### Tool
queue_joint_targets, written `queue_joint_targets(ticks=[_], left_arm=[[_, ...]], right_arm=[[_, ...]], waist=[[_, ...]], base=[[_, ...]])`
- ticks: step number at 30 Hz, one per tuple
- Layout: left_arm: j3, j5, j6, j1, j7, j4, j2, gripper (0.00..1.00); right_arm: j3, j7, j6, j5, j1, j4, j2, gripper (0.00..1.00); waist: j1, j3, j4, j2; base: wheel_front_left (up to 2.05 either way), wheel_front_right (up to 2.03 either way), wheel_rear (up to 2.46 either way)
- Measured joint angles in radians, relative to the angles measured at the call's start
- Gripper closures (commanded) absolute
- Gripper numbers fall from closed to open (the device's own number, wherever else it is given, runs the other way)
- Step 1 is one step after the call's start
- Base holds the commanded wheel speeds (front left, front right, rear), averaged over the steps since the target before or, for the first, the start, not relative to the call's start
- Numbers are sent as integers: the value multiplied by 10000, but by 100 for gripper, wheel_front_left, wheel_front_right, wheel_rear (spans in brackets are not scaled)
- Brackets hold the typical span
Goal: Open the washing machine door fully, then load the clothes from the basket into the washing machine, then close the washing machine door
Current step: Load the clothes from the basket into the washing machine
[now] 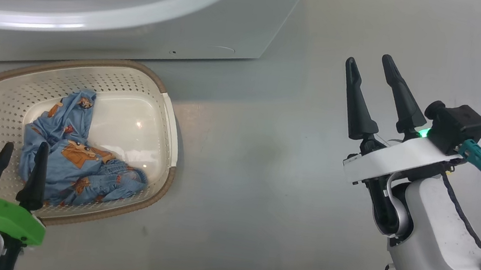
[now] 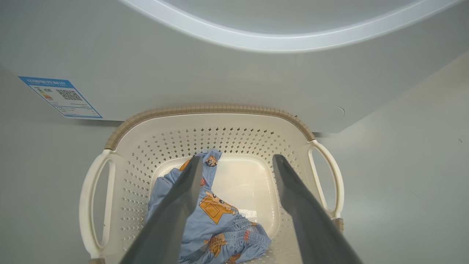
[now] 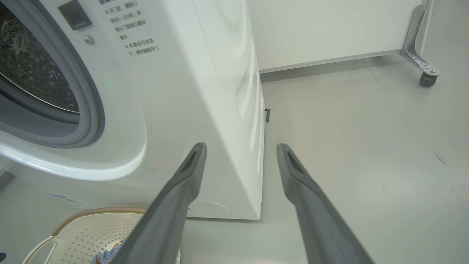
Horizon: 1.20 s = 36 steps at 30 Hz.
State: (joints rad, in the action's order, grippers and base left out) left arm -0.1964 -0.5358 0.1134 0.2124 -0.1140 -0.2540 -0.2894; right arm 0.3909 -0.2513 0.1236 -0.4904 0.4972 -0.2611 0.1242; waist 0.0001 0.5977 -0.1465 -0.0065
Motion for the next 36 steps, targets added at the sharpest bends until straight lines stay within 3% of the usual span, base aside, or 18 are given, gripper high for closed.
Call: queue_joint_targets(ticks=[18,36], left_arm=[[-435,-736,84,1738,1070,-2389,-261,0],[-970,-1024,84,3555,2036,-4180,-1034,0]], right_arm=[[119,0,0,73,552,182,-291,0],[90,0,0,186,1011,368,-447,0]], waist=[[0,1268,-542,0],[0,2564,-1152,0]], base=[[0,0,0],[0,0,0]])
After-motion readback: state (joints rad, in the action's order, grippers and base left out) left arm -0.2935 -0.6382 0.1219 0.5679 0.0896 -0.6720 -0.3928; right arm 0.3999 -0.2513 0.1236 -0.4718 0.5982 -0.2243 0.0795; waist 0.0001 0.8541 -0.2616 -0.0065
